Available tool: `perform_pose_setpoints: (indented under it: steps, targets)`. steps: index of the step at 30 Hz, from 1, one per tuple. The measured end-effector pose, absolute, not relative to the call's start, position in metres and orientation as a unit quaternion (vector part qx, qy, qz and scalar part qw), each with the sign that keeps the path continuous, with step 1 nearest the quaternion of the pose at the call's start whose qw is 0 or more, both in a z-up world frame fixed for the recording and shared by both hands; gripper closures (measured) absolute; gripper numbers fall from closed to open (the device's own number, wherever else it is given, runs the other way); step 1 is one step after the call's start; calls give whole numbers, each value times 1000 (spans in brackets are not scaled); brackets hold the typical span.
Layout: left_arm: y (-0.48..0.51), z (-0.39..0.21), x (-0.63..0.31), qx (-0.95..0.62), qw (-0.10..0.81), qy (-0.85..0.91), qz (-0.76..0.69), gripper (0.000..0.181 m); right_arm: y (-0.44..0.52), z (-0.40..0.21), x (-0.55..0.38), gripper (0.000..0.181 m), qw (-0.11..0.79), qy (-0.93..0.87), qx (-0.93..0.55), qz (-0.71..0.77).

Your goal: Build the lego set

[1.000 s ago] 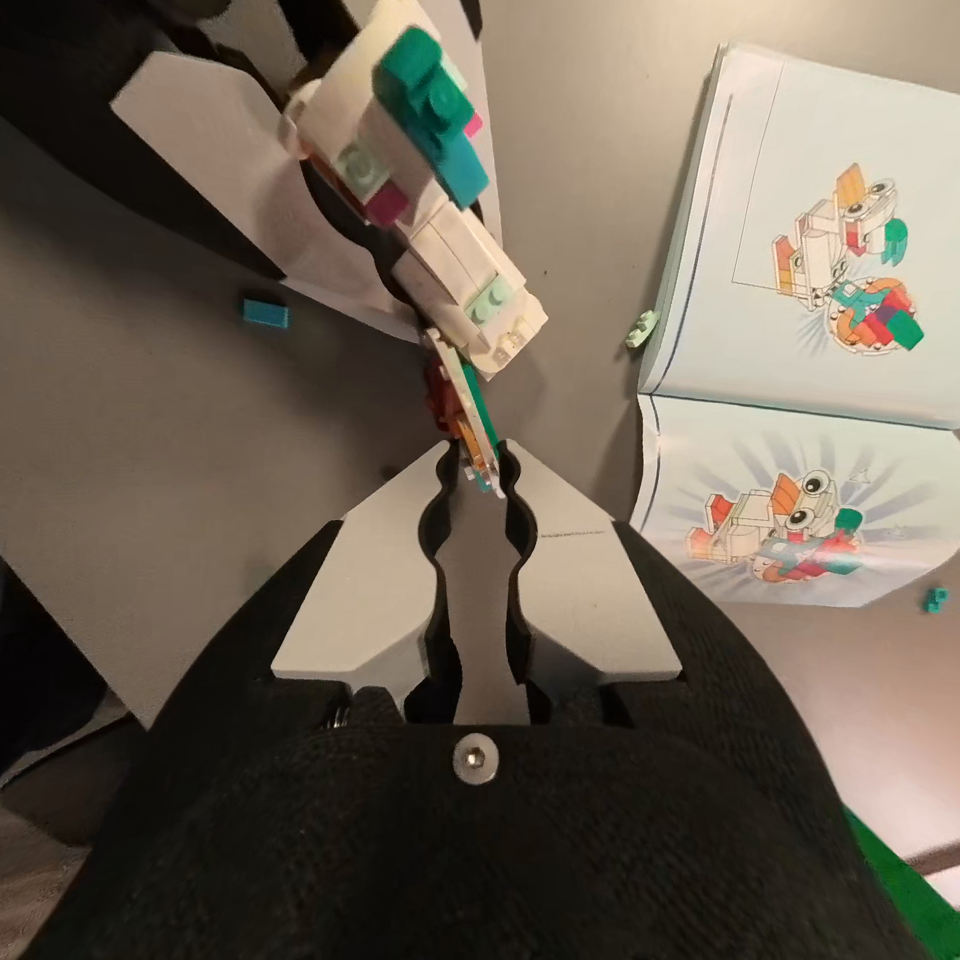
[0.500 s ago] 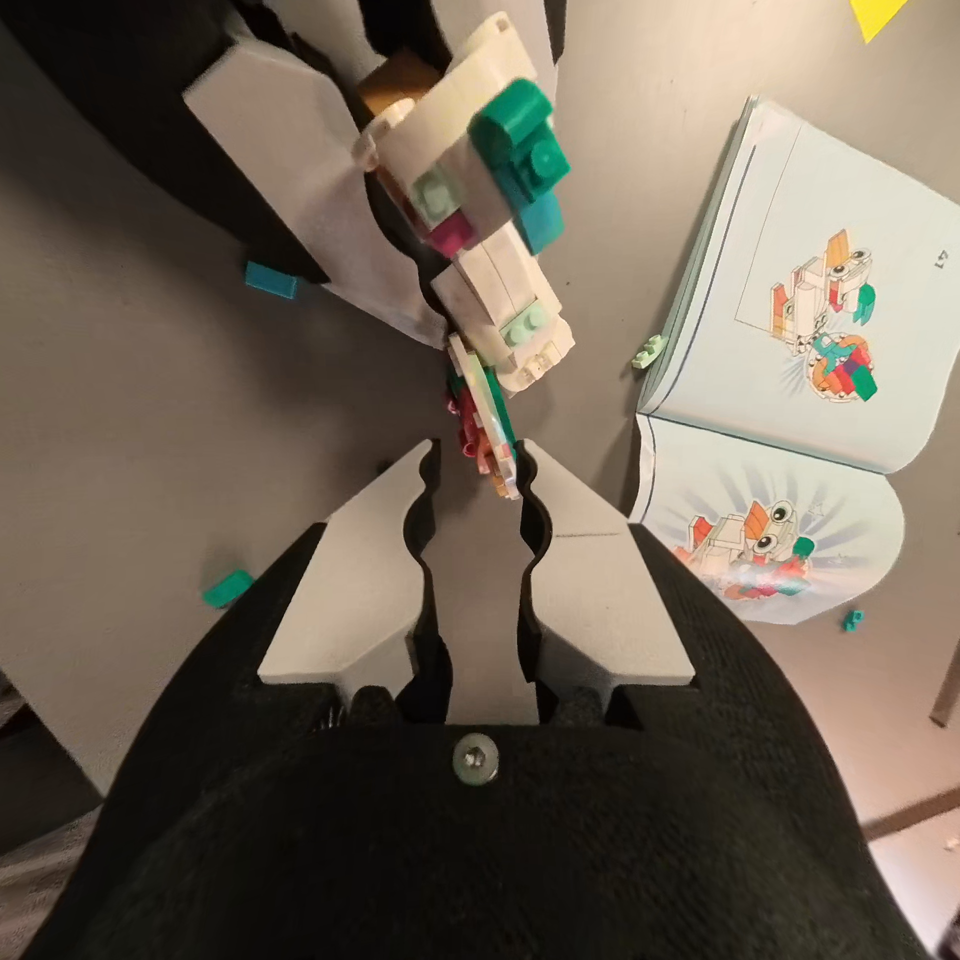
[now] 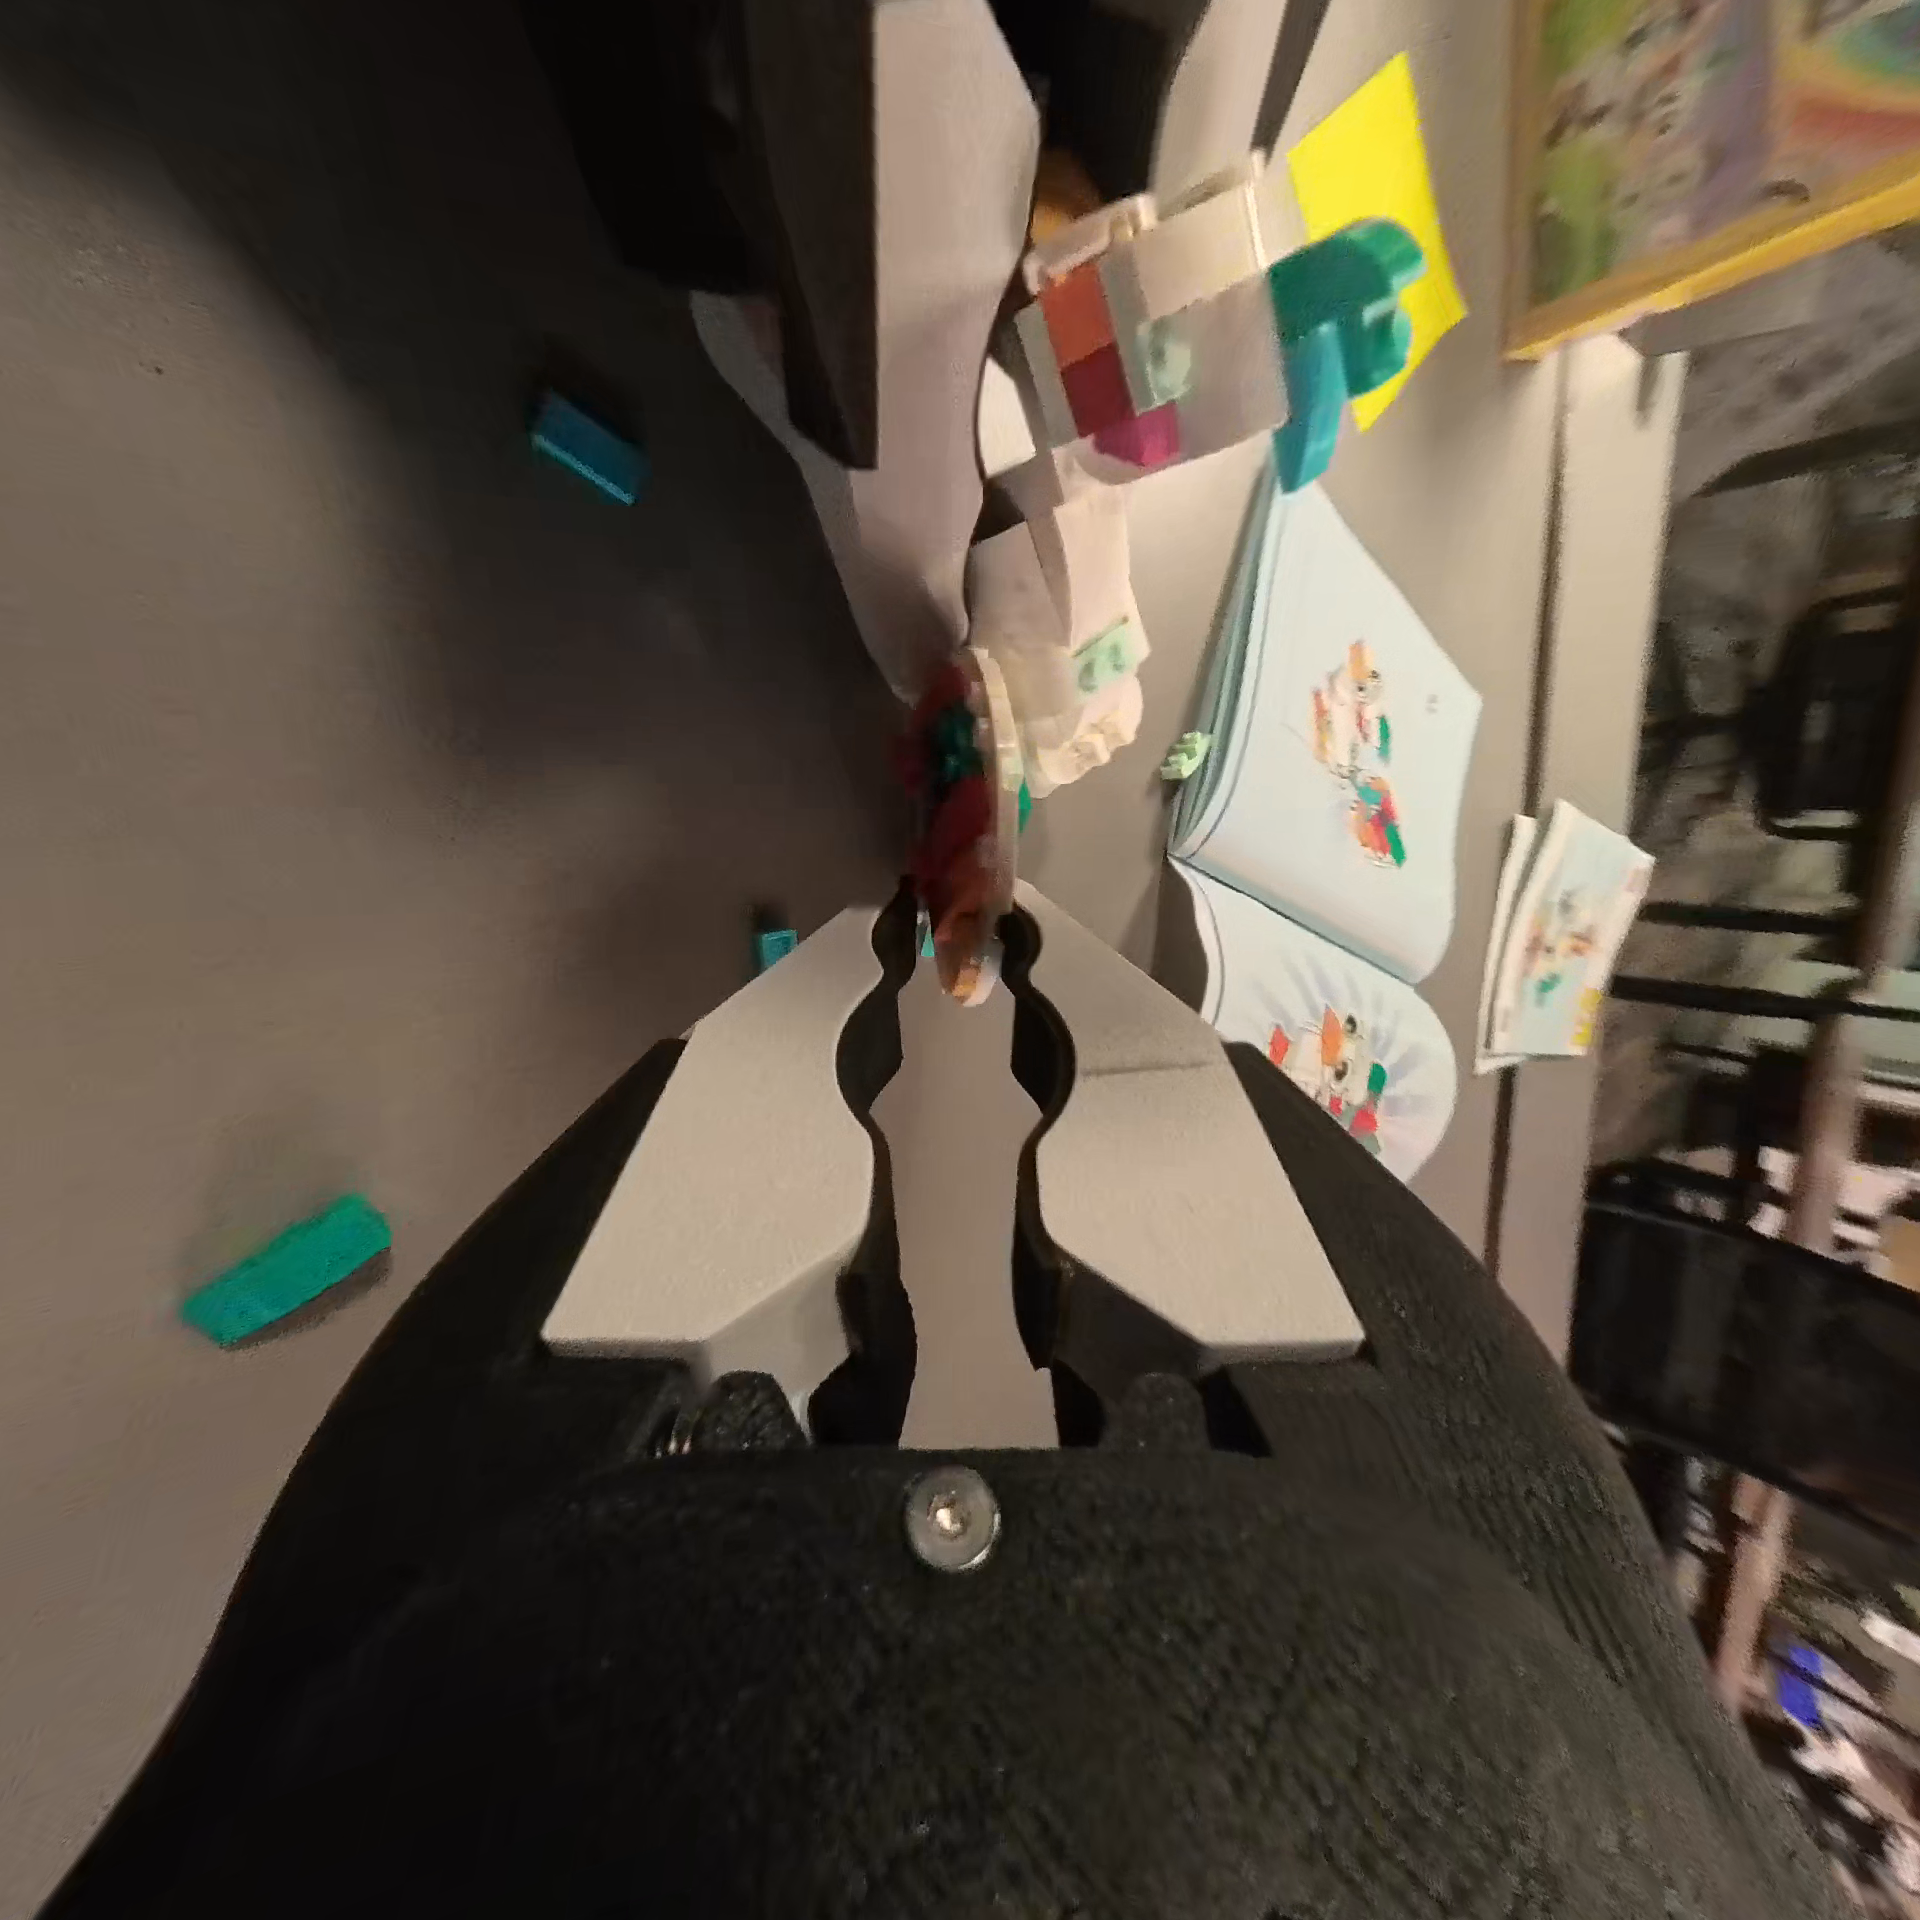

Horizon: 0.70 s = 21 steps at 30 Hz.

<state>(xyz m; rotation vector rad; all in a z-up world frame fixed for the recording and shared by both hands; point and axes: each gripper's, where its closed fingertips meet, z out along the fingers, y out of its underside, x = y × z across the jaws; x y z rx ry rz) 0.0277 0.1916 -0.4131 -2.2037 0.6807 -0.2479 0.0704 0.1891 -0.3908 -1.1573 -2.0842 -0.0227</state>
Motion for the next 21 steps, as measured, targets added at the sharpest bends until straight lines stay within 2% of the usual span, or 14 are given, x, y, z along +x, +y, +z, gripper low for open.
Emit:
perform_pose_setpoints:
  steps: [4, 9, 21]
  targets:
    - [189, -413, 35, -867, 402, 275, -105, 147, 187, -383, 70, 161, 442, -782, -438, -33]
    - [188, -413, 38, -864, 403, 283, -105, 147, 182, -385, 66, 158, 458, -785, -414, -43]
    - [188, -414, 36, -860, 404, 289, -114, 146, 174, -406, 67, 156, 336, -818, -467, 16]
